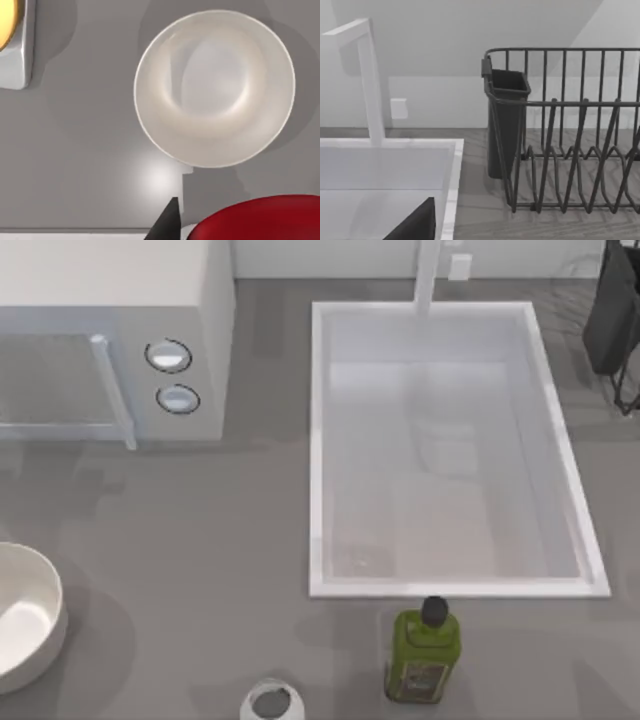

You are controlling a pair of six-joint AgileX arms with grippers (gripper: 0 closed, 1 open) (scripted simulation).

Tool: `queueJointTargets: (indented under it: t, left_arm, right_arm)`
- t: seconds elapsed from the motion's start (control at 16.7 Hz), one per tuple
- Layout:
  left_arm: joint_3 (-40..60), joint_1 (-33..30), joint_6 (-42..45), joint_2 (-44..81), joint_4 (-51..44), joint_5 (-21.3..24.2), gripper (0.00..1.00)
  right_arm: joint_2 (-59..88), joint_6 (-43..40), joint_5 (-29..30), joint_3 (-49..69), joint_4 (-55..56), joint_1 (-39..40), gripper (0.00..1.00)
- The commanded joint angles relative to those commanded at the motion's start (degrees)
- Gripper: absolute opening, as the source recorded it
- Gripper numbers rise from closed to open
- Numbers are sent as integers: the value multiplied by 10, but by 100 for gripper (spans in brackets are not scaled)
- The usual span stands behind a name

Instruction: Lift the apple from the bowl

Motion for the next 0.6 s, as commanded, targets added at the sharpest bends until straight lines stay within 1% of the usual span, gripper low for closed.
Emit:
queueJointTargets:
  t: [0.24, 0.36, 0.48, 0.6]
  left_arm:
    - [0, 3, 1, 1, 0, 0, 0]
    - [-1, -6, -7, 6, 3, 0, 0]
    - [-8, -37, -39, 21, 15, -1, 0]
    - [-22, -93, -95, 41, 39, -1, 0]
  right_arm:
    - [0, 0, 0, 0, 0, 0, 100]
    - [0, 0, 0, 0, 0, 0, 100]
    - [0, 0, 0, 0, 0, 0, 100]
    - [0, 0, 0, 0, 0, 0, 100]
